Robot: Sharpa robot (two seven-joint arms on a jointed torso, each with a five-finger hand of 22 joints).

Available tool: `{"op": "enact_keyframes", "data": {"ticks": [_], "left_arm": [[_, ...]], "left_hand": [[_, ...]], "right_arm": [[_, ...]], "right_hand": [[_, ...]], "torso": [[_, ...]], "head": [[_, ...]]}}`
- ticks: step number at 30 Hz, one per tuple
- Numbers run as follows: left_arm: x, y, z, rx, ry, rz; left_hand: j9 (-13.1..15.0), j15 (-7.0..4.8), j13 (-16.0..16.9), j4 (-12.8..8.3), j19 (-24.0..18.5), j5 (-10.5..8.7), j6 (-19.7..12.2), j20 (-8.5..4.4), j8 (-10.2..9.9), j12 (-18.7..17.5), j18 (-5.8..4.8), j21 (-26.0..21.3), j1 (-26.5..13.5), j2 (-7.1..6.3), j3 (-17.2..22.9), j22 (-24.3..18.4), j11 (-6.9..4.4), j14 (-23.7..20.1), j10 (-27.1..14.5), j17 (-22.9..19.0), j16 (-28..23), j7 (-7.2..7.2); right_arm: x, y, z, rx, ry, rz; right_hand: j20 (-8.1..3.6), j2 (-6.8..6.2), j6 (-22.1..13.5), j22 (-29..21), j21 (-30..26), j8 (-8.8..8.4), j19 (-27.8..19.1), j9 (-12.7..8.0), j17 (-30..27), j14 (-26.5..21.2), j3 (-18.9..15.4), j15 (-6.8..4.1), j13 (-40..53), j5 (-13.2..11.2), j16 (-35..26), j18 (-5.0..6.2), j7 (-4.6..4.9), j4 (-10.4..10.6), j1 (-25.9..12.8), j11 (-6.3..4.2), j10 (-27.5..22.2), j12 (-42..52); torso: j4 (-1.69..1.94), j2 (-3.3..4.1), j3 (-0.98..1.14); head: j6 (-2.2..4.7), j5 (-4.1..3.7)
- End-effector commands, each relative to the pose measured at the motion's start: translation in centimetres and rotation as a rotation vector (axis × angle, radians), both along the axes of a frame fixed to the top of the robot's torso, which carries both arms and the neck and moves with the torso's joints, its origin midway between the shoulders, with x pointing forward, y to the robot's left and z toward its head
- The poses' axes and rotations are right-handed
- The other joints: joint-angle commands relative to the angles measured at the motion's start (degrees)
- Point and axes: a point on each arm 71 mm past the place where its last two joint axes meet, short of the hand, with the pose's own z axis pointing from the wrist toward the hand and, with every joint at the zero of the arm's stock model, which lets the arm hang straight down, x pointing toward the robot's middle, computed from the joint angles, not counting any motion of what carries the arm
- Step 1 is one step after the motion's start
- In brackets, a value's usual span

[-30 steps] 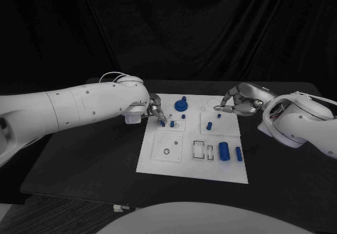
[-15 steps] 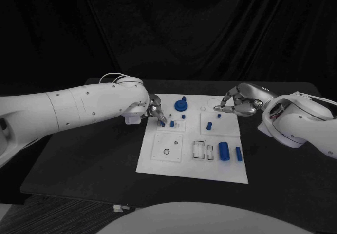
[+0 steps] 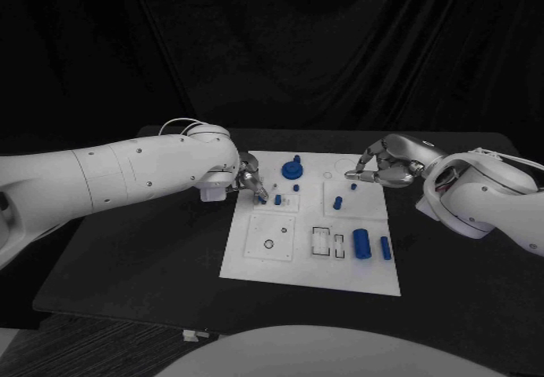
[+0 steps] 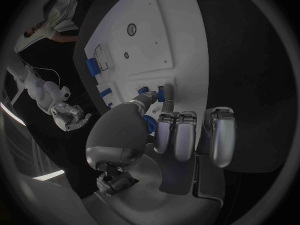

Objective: Assemble the parts on the task board

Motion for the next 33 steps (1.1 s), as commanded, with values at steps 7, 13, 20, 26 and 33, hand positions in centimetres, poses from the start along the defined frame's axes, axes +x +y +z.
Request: {"op": "enact_keyframes", "data": {"ticks": [7,13,20,26,33], "left_arm": [[-0.1,-0.2,0.1,-0.048,-0.027,-0.012],[-0.1,-0.3,0.4,-0.093,-0.064,-0.016],[-0.1,-0.2,0.7,-0.131,-0.096,-0.019],[-0.1,0.2,0.8,-0.119,-0.073,-0.032],[-0.1,0.8,1.2,-0.022,0.023,-0.061]], "left_hand": [[1.7,-1.4,15.0,-1.0,2.5,1.21,0.2,-0.74,1.5,1.2,0.34,-0.8,-0.9,0.1,5.5,12.3,-0.64,6.4,6.5,15.3,0.8,-0.17],[1.9,-1.41,15.0,-1.2,2.5,1.95,0.4,-0.75,1.8,1.2,0.34,-0.8,-0.9,0.05,5.9,12.3,-0.67,6.4,6.5,15.3,0.8,-0.22],[2.8,-1.54,15.0,-2.1,2.6,4.11,0.7,-0.86,2.6,1.2,0.35,-0.8,-0.5,-0.37,7.5,12.4,-0.82,6.4,6.5,15.3,0.8,-0.39],[2.9,-1.56,15.0,-2.4,2.5,4.19,0.8,-0.88,2.8,1.2,0.37,-0.9,-0.4,-0.57,7.7,12.3,-0.85,6.4,6.5,15.3,0.8,-0.42],[3.6,-1.72,15.0,-3.4,2.6,2.0,1.0,-1.03,3.6,1.2,0.36,-1.0,-0.2,-1.11,9.9,12.4,-1.01,6.4,6.5,15.3,0.8,-0.59]], "right_arm": [[0.0,-0.2,-0.2,-0.009,0.01,-0.014],[0.0,-0.2,-0.2,-0.009,0.01,-0.014],[0.0,-0.2,-0.2,-0.011,0.012,-0.015],[0.0,-0.3,-0.3,-0.013,0.014,-0.016],[0.1,-0.3,-0.3,-0.016,0.018,-0.016]], "right_hand": [[0.43,0.42,-0.8,12.5,-1.0,0.9,1.4,0.9,12.1,5.4,0.9,0.38,15.3,1.0,-0.9,1.23,-0.24,0.1,1.1,-0.06,5.7,1.0],[0.43,0.42,-0.8,12.5,-1.0,0.9,1.4,0.9,12.1,5.4,0.9,0.38,15.3,1.0,-0.9,1.23,-0.24,0.1,1.1,-0.06,5.7,1.0],[0.43,0.51,-0.8,12.5,-1.1,0.91,1.4,0.9,12.1,5.4,0.9,0.39,15.3,1.0,-0.9,1.24,-0.22,0.1,1.1,-0.04,5.7,1.0],[0.43,0.51,-0.8,12.5,-1.1,0.91,1.4,0.9,12.1,5.4,0.9,0.39,15.3,1.0,-0.9,1.24,-0.22,0.1,1.1,-0.04,5.7,1.0],[0.43,0.59,-0.9,12.5,-1.0,0.92,1.4,0.9,12.0,5.4,0.9,0.4,15.3,1.0,-1.0,1.24,-0.22,0.1,1.1,-0.04,5.7,1.0]], "torso": [[0.04,0.0,0.01],[-0.03,-0.02,-0.01],[0.02,0.01,-0.01],[0.04,-0.01,0.01],[0.01,-0.02,0.02]], "head": [[0.0,-0.03],[0.0,0.01],[0.0,-0.03],[0.0,-0.16],[0.0,-0.08]]}}
